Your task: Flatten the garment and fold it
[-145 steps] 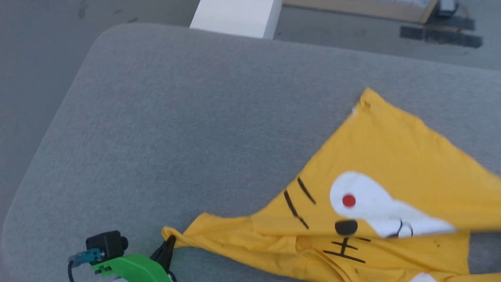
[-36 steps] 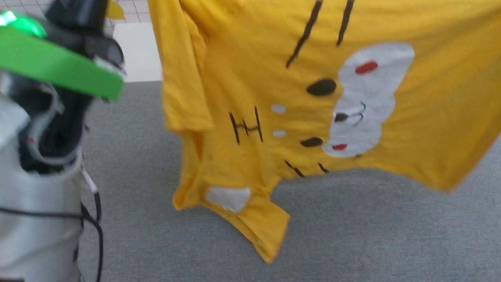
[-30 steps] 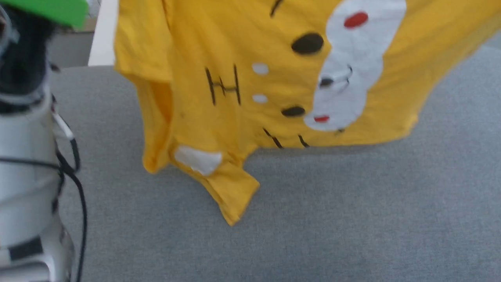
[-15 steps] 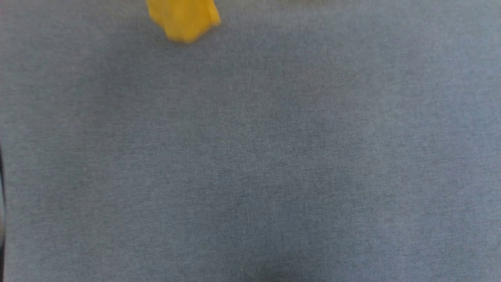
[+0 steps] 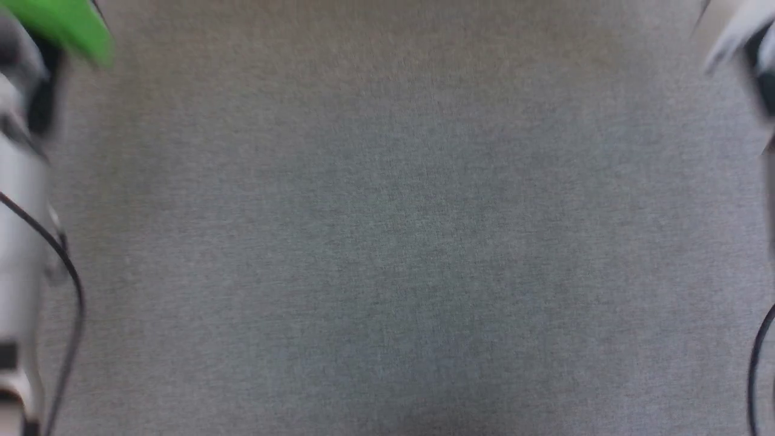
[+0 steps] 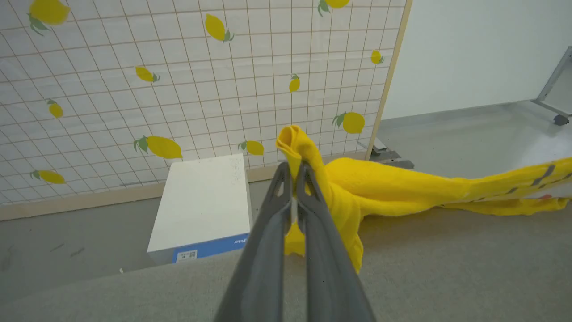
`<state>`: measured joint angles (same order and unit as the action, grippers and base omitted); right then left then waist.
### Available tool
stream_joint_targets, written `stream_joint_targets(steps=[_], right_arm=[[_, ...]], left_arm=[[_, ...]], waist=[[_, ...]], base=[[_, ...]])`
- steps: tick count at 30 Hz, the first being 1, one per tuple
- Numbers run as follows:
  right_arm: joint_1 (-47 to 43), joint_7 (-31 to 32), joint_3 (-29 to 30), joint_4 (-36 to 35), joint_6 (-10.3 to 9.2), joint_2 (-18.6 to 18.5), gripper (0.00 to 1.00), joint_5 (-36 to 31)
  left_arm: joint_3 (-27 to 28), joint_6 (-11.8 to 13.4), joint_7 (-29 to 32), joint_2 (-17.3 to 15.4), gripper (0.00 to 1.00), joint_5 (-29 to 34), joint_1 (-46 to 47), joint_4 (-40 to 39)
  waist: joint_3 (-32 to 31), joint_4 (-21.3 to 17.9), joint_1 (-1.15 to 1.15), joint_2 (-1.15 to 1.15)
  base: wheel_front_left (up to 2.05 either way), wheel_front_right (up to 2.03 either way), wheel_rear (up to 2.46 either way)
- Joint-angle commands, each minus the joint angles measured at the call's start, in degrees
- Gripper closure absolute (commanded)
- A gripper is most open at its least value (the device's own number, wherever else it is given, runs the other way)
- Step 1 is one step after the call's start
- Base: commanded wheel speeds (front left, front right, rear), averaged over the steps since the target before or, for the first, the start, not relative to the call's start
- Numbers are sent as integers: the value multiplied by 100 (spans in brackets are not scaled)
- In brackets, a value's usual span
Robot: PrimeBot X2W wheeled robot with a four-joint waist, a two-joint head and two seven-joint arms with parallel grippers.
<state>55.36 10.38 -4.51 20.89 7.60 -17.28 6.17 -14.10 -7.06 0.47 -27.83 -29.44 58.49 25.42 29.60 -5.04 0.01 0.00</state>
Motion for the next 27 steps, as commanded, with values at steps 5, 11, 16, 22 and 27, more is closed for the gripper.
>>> stream_joint_targets(steps=[5,11,16,22,27], right_arm=[[-1350,120,-312,-287,-11,-144,100,532],[-2804,222,-184,-632,-11,-174,100,715],[-3832,337,59,-808,-11,-59,100,538],[-4811,527,230,-1017,-11,40,100,365],[-5550,861,461,-1318,-11,185,100,432]], left_arm=[[-686,-40,512,-318,100,-627,-1623,-361],[-958,-35,1120,-582,100,-1342,-3369,-1079],[-1117,195,1455,-656,100,-1632,-4482,-1624],[-1249,712,1857,-783,100,-1849,-5596,-2239],[-1251,1150,2050,-1017,100,-1890,-6333,-2758]], waist=[[-979,314,-1,0],[-1521,438,-1,0],[-1873,496,-1,0],[-2192,538,-1,0],[-2305,605,-1,0]], base=[[0,0,0],[0,0,0],[0,0,0],[0,0,0],[0,0,0]])
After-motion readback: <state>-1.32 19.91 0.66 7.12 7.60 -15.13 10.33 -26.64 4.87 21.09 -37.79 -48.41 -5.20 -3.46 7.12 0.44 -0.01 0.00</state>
